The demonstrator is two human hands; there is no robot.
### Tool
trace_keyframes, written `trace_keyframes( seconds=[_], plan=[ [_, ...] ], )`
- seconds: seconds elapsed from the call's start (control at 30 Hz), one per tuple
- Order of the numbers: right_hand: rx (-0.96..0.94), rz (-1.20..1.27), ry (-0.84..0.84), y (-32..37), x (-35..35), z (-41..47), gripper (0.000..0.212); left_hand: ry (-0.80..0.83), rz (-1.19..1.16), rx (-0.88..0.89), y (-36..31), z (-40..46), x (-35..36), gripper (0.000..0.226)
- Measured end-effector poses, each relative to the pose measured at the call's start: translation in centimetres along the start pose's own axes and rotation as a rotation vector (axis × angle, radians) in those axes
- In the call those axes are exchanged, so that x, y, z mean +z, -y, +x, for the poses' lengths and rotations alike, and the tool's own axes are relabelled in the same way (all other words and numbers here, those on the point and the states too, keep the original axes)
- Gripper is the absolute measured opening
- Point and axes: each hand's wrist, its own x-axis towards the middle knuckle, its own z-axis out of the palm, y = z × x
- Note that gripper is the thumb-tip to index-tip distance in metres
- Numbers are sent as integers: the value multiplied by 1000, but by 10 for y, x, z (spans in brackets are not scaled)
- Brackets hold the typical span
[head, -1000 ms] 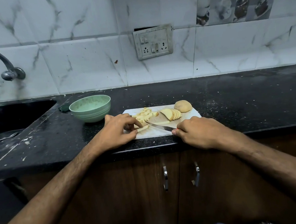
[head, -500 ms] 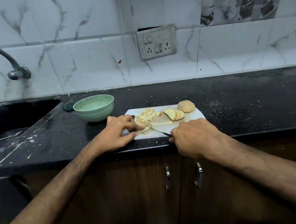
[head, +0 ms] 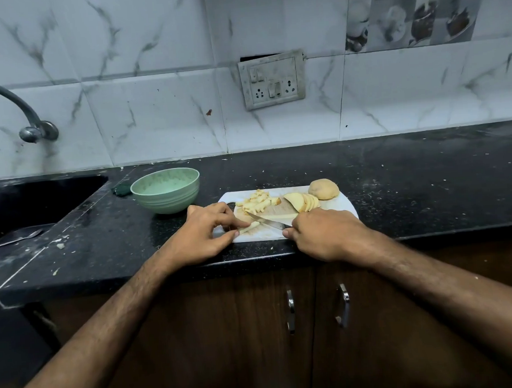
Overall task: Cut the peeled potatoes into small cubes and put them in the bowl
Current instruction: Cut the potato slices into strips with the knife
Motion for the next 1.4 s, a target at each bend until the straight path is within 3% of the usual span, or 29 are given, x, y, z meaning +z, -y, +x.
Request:
trace_keyframes(
  seconds=[0.33,0.5,0.8,1.1,1.4],
  plan=[
    [-9,-39,34,9,-1,-7,28,-13,-5,38,5,1,3,24],
    [-43,-89,-36,23,4,-2,34,-27,-13,55,6,1,2,23],
    [-14,-19,14,9,-6,-6,38,-96,-45,98,19,2,4,9],
    [-40,-55,-33,29,5,0,26,-111,-2,117,12,0,3,11],
    [-34,-17,16,18,-4,-9,34,-135,-26,117,15,0,2,4]
  ],
)
